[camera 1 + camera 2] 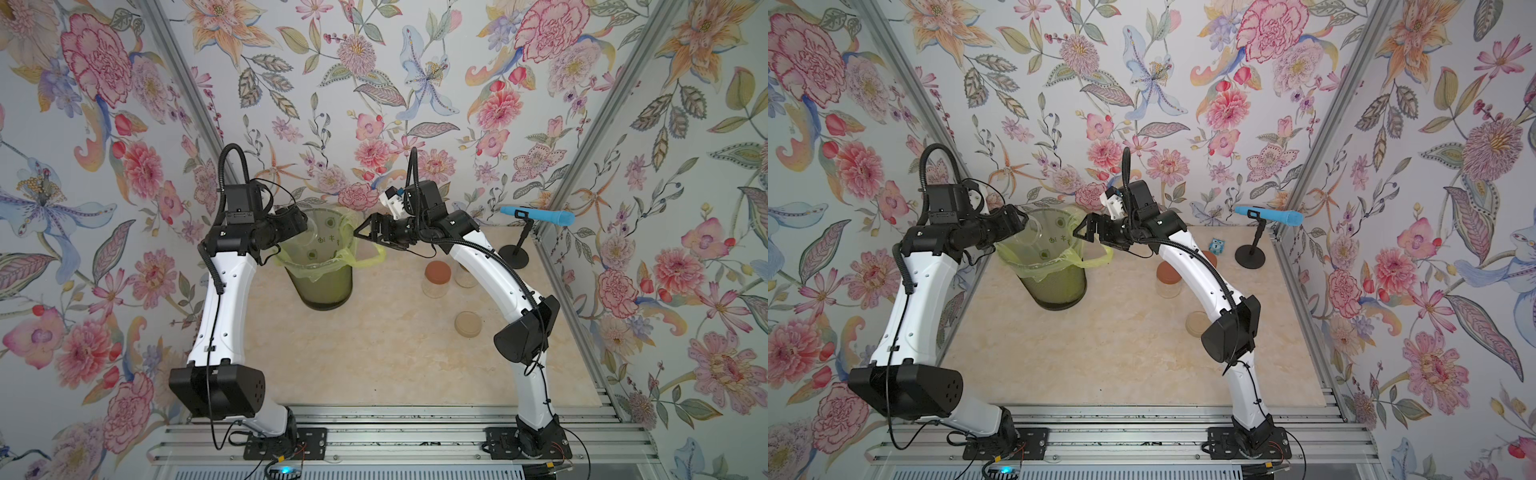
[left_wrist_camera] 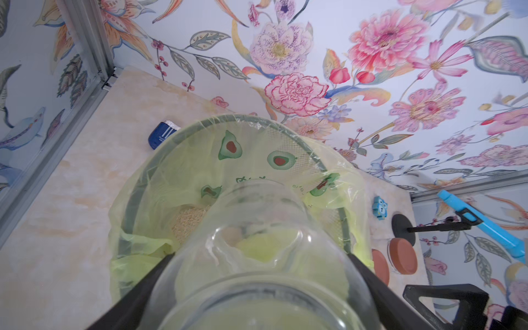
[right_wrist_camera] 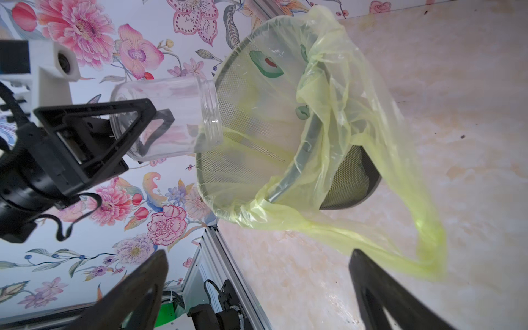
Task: Empty moldy rice from jars
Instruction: Pour the moldy rice from the jar into the trash bin, then place the jar at the center of the board.
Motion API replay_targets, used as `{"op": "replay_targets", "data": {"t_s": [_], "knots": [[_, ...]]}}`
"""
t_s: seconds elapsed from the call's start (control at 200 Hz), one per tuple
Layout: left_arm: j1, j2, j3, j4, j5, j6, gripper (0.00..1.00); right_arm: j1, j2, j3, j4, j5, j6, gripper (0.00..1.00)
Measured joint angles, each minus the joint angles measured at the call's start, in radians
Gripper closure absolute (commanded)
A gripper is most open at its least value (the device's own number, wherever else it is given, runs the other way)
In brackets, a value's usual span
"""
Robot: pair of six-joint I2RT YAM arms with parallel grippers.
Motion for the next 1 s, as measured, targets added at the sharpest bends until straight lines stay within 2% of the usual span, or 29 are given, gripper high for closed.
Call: {"op": "replay_targets", "data": {"t_s": [0.185, 0.45, 0.796, 1.001], "knots": [[0.001, -0.121, -0.262, 0.304, 0.083, -0.075, 1.00, -0.002, 0.005, 0.031, -0.001, -0.027, 0.115, 0.00], [0.001, -0.187, -0.483, 0.621, 0.171, -0.129, 1.00, -0.002, 0.013, 0.069, 0.000, -0.075, 0.282, 0.00], [-0.001, -0.294, -0.661, 0.920, 0.228, -0.123, 1.00, -0.002, 0.045, 0.119, 0.003, -0.110, 0.502, 0.00], [-0.036, -0.354, -0.715, 0.990, 0.203, -0.036, 1.00, -0.002, 0.066, 0.160, 0.022, -0.117, 0.613, 0.00]]}}
